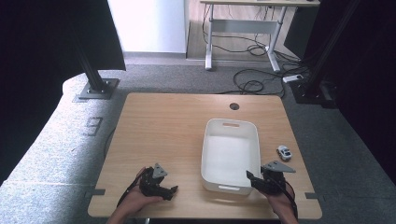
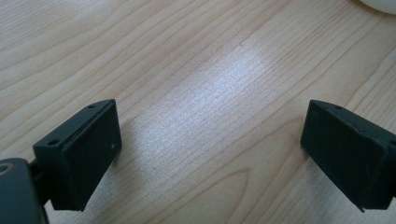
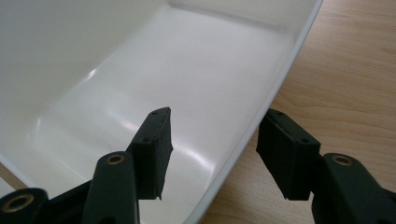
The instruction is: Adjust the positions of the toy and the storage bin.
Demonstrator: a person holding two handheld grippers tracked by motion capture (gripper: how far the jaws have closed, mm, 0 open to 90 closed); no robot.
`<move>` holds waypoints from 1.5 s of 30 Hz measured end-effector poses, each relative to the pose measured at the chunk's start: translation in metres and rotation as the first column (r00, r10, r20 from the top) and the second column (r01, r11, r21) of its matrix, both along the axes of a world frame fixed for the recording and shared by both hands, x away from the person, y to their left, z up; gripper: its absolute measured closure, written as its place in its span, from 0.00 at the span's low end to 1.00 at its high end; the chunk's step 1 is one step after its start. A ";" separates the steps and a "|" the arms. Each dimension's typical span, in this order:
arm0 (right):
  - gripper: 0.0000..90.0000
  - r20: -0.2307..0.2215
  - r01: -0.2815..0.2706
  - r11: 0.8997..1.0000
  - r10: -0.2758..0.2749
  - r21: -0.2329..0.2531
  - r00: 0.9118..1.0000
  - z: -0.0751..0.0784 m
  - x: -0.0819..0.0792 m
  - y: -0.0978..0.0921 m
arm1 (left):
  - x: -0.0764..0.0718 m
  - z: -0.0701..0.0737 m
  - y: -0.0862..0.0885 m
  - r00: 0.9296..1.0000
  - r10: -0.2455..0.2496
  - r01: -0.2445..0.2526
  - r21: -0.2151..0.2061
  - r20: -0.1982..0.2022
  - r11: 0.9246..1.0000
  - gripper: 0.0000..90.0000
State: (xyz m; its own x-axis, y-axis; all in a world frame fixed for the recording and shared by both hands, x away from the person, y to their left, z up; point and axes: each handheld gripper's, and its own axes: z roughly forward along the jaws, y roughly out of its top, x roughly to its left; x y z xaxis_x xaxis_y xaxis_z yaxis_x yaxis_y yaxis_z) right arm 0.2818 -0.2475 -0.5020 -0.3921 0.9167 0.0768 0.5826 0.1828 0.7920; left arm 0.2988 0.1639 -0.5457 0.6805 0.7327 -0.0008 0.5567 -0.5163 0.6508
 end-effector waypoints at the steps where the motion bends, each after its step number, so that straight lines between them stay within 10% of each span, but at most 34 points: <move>1: 0.50 0.000 0.000 1.000 0.000 0.001 1.000 0.000 0.000 0.000 | 0.000 0.000 0.000 1.000 0.000 0.000 0.000 0.000 1.000 0.06; 45: 0.48 0.021 -0.016 1.000 0.016 0.020 1.000 -0.003 0.013 0.020 | -0.001 0.000 -0.001 1.000 -0.001 0.001 -0.001 -0.001 1.000 0.06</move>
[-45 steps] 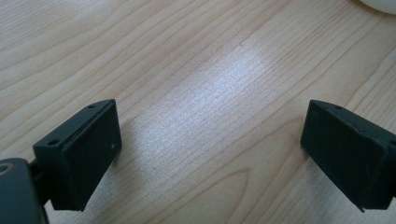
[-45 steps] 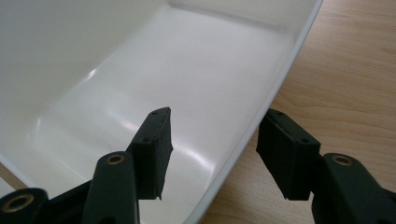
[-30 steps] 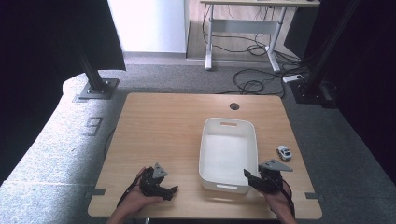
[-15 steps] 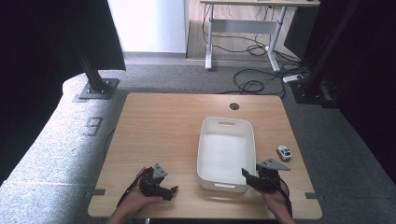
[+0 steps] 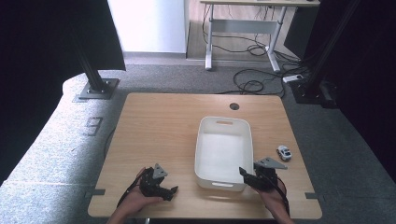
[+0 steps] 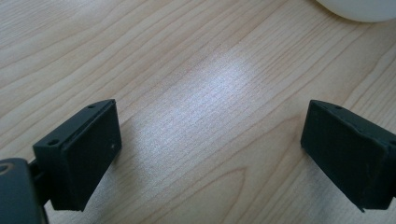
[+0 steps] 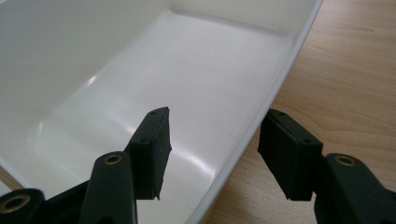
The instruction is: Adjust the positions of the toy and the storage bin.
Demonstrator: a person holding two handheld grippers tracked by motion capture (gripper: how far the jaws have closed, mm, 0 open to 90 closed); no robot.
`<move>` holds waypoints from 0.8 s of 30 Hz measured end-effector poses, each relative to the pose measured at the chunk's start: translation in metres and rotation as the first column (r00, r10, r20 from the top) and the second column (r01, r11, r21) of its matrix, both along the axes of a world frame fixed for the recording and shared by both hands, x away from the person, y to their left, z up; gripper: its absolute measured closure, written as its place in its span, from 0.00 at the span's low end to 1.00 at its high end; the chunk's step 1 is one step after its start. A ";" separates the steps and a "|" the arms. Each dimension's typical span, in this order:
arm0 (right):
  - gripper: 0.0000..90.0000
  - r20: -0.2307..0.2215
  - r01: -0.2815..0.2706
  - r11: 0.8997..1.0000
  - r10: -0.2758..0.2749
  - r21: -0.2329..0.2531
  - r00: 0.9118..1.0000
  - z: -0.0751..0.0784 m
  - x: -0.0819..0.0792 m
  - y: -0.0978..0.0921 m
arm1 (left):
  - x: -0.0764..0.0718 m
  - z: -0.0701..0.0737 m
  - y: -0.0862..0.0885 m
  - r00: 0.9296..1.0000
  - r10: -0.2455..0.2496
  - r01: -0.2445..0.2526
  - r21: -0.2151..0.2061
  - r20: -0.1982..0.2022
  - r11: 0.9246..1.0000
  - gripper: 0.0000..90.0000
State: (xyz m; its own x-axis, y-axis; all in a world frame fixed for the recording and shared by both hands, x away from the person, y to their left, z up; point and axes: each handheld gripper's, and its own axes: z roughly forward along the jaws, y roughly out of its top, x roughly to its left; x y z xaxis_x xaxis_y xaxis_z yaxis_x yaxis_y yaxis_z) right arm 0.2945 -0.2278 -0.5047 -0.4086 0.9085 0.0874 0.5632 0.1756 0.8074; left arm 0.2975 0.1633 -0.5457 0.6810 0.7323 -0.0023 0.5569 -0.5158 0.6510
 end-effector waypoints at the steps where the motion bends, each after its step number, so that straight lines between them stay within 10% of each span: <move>1: 0.48 0.000 0.000 1.000 0.000 0.000 1.000 0.000 0.000 0.000 | 0.000 0.000 0.000 1.000 0.000 0.000 0.000 0.000 1.000 0.06; 24: 0.48 0.002 -0.005 1.000 0.005 0.001 1.000 0.000 0.008 0.020 | 0.000 0.000 0.000 1.000 -0.004 0.004 0.000 0.000 1.000 0.06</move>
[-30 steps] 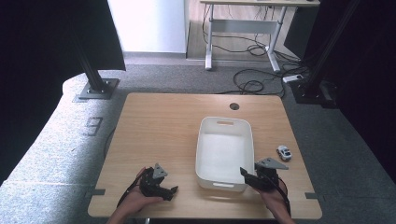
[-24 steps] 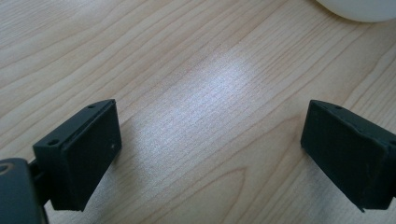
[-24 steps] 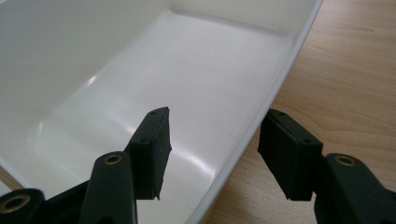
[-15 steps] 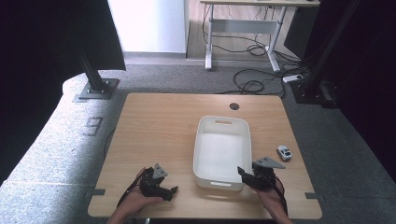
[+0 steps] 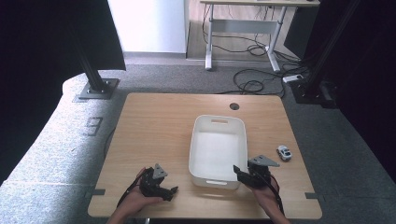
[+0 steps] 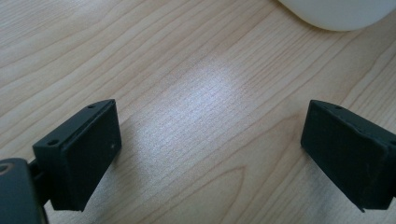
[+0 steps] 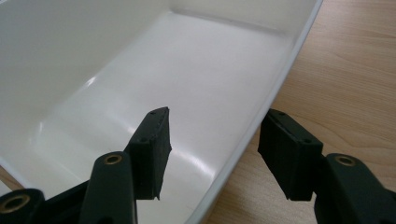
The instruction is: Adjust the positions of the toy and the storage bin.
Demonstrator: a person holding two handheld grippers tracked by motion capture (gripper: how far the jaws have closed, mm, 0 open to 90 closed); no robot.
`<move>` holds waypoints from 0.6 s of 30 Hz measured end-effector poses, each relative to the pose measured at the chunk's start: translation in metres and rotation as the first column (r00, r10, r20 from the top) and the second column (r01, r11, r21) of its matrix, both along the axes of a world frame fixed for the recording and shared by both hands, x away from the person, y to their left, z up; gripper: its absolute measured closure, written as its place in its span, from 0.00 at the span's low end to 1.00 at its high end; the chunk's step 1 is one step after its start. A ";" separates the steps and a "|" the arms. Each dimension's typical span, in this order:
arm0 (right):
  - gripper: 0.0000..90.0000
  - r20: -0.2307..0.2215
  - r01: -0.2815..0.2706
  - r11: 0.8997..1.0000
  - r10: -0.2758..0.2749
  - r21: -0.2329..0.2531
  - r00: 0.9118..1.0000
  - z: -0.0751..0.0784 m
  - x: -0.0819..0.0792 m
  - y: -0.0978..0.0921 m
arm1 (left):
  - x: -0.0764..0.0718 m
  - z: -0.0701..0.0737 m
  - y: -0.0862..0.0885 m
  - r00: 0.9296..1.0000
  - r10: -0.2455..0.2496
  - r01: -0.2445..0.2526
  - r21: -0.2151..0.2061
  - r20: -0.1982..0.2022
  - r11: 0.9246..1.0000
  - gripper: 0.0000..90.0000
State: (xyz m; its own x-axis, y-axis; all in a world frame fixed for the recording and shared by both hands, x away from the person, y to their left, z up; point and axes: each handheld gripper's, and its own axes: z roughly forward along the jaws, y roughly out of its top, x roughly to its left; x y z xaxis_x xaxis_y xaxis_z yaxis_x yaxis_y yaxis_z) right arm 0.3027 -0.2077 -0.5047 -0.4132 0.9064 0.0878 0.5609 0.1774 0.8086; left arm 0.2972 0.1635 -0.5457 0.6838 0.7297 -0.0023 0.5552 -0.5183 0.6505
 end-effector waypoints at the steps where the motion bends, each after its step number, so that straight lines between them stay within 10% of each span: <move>1: 0.48 -0.001 0.001 1.000 -0.001 0.000 1.000 0.000 0.000 0.001 | 0.000 0.000 0.000 1.000 0.000 0.000 0.000 0.000 1.000 0.06; 18: 0.48 -0.001 0.001 1.000 -0.001 0.006 1.000 0.000 0.007 0.015 | 0.000 0.000 0.000 1.000 -0.002 0.002 -0.001 0.000 1.000 0.06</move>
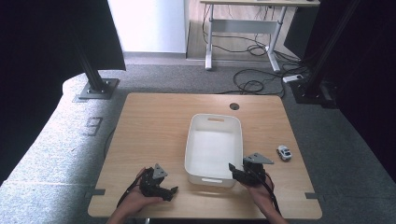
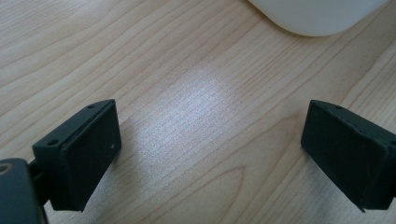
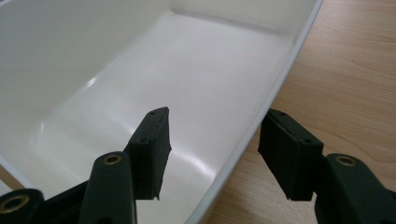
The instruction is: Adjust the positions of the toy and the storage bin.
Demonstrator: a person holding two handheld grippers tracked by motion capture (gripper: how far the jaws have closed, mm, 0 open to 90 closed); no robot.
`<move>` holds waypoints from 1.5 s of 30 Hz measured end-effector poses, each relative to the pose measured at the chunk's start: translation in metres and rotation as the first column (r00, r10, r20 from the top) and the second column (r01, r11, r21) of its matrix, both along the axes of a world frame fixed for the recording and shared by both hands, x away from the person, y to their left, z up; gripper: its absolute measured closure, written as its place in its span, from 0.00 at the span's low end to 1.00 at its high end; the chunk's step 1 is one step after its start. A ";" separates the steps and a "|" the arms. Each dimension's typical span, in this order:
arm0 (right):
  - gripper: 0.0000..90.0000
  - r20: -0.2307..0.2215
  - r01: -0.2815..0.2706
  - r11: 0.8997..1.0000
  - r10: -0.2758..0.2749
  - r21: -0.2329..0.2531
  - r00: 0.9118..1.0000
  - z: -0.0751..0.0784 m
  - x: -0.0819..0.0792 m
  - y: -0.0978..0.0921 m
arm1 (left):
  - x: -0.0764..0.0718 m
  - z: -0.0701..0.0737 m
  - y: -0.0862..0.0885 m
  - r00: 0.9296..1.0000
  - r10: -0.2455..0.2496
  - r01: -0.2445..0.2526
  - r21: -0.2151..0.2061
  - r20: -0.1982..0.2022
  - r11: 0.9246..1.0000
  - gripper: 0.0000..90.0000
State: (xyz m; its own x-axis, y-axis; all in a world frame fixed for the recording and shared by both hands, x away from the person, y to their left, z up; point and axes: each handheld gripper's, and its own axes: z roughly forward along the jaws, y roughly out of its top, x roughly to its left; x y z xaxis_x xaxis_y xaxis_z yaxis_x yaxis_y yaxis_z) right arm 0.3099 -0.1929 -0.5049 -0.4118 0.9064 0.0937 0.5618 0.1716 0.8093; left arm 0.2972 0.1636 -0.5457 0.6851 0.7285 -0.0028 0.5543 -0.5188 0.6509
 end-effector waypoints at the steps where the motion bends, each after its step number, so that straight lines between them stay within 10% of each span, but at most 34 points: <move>1: 0.48 0.000 -0.001 1.000 0.001 0.001 1.000 0.000 0.000 0.001 | 0.000 0.000 0.000 1.000 0.000 0.000 0.000 0.000 1.000 0.06; 26: 0.46 -0.003 -0.011 1.000 0.011 0.020 1.000 -0.001 0.006 0.008 | 0.000 0.000 0.000 1.000 0.000 0.000 0.000 0.000 1.000 0.06; 32: 0.40 0.056 -0.041 0.999 0.040 0.013 0.998 0.003 0.002 0.005 | 0.000 0.000 0.000 1.000 -0.003 0.003 0.001 0.000 1.000 0.06; 45: 0.38 0.098 -0.021 0.995 0.011 0.098 0.995 0.025 -0.005 -0.049 | 0.000 0.000 0.000 1.000 -0.004 0.004 0.002 -0.001 1.000 0.06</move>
State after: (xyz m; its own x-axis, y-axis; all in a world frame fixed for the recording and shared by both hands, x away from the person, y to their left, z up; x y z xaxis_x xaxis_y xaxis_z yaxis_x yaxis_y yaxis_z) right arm 0.3051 -0.2420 -0.4801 -0.4377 0.8880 0.1411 0.4774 0.0965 0.8734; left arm 0.2969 0.1640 -0.5456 0.6883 0.7254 -0.0017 0.5525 -0.5227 0.6492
